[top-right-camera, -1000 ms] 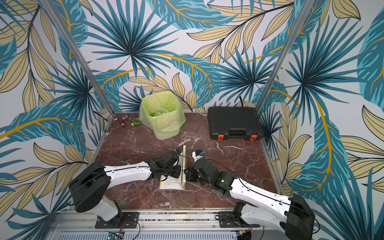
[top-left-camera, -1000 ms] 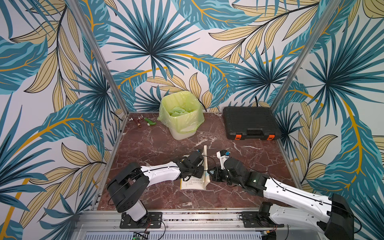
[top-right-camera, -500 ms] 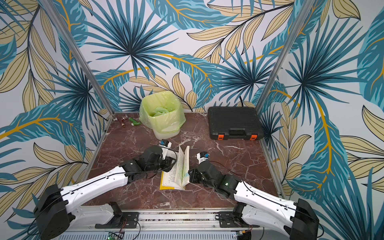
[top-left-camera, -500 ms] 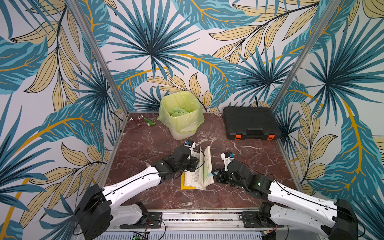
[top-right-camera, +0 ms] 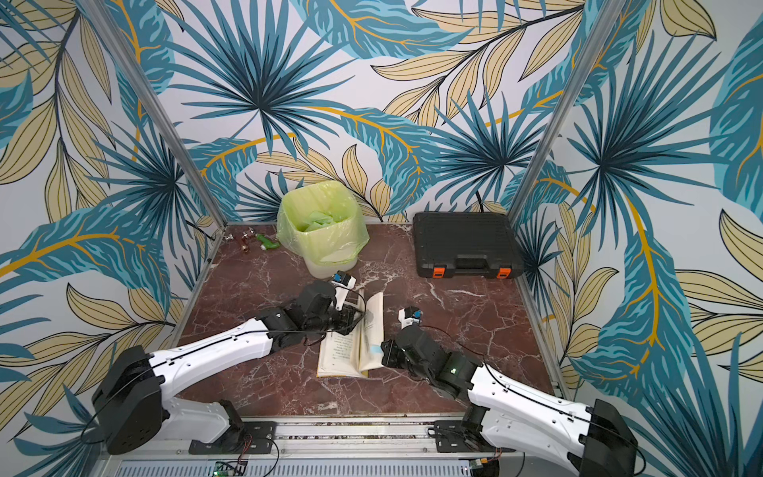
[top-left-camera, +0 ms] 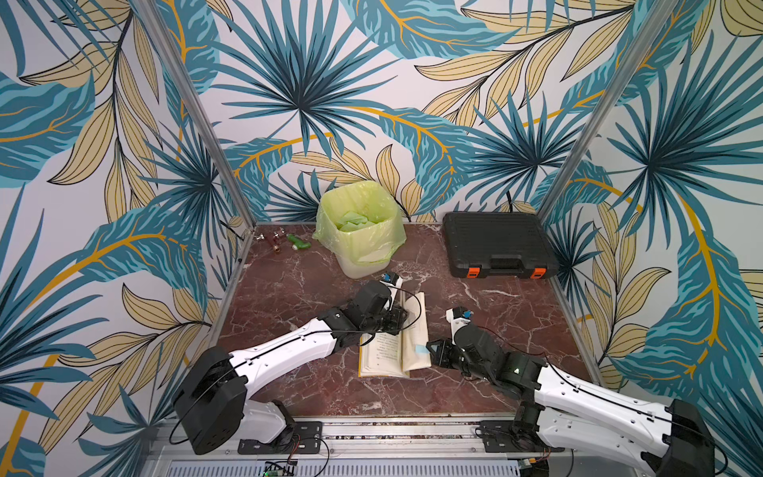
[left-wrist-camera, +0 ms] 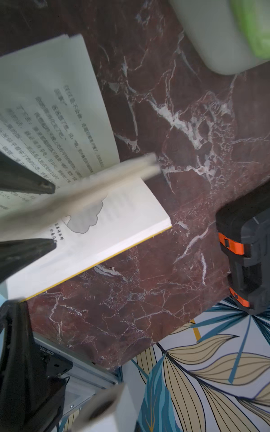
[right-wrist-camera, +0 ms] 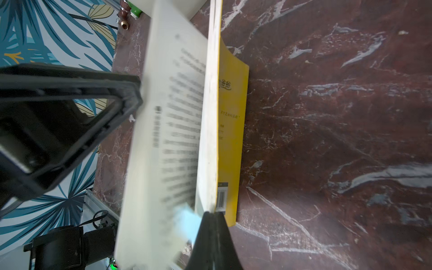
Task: Peel off the used sticky note
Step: Turn the page of the book at the center of the board.
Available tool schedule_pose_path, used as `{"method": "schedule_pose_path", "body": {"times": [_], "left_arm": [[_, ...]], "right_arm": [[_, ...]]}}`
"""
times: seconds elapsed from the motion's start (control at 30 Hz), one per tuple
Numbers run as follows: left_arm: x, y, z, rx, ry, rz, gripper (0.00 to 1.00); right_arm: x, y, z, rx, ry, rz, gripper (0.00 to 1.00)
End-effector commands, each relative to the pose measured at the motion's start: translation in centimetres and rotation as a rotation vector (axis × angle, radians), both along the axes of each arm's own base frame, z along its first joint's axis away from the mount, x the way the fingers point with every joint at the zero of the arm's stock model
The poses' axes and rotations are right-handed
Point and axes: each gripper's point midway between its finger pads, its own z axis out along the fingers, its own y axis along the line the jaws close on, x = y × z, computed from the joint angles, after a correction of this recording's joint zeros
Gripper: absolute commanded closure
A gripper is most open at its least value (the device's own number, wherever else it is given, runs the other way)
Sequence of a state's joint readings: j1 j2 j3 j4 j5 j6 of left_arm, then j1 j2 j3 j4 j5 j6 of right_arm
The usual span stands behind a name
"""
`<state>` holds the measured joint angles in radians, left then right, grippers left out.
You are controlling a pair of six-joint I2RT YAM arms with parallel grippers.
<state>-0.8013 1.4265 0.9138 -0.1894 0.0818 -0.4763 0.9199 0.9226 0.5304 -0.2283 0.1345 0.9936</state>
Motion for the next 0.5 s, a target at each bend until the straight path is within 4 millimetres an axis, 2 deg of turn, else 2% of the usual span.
{"method": "schedule_pose_path", "body": {"times": [0.0,0.23,0.47], "left_arm": [[1.3,-0.7,-0.4,0.001,-0.008,0.022,0.66],[1.7,-2.1,-3.7,0.009,0.051,0.003,0.67],[1.6,-3.2,-5.3,-0.012,0.093,-0.024,0.67]], "right_arm": [[-1.4,-2.1,-3.5,-0.108,0.086,-0.014,1.0],[-1.5,-2.5,-3.9,-0.113,0.089,-0.025,1.0],[-1.4,-2.6,-3.4,-0.097,0.069,-0.035,1.0]]}}
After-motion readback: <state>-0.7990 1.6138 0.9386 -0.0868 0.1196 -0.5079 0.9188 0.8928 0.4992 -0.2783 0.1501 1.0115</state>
